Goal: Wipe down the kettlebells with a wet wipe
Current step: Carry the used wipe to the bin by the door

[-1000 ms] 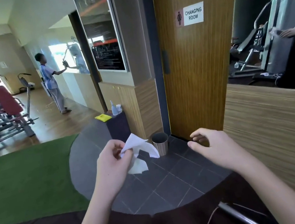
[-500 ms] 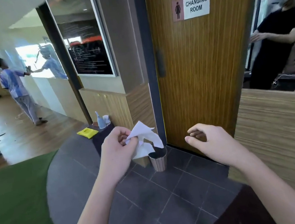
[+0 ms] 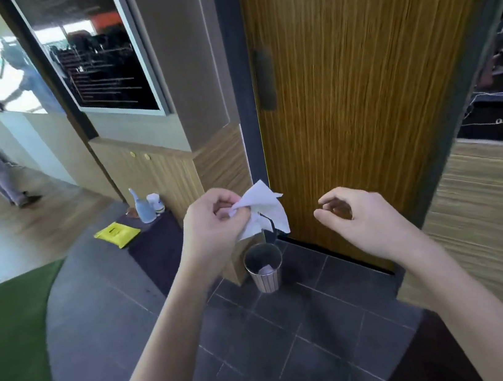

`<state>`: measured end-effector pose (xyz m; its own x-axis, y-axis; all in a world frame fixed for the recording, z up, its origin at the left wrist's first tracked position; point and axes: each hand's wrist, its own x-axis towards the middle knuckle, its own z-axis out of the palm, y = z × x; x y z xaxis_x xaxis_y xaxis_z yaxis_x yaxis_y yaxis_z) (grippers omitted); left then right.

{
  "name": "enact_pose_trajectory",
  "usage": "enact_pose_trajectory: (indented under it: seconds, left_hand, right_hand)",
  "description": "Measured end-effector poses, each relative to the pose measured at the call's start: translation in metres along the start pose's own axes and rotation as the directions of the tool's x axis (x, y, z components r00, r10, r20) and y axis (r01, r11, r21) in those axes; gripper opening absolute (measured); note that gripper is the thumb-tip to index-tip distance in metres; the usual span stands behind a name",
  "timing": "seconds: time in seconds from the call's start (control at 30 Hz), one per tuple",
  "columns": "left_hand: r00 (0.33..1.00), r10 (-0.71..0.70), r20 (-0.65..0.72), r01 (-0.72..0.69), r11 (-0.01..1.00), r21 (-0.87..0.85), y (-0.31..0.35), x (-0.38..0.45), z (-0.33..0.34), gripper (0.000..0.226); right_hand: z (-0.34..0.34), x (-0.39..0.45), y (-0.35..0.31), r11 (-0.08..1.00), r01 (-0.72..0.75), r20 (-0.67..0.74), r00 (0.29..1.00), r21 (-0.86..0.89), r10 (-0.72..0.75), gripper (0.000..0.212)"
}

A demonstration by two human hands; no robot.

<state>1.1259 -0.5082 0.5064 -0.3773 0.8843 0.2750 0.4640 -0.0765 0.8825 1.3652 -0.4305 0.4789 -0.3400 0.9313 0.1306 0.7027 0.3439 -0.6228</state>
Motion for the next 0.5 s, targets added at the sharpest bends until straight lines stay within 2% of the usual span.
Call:
enact_pose_trajectory:
  seconds: [0.5]
  left_hand:
    - [1.000, 0.000, -0.001, 0.000, 0.999, -0.032, -0.073, 0.232, 0.064, 0.017]
  right_hand:
    - [0.030, 0.233, 0.034, 0.997, -0.031, 0.062, 0.998, 0.070, 0.026, 0.036]
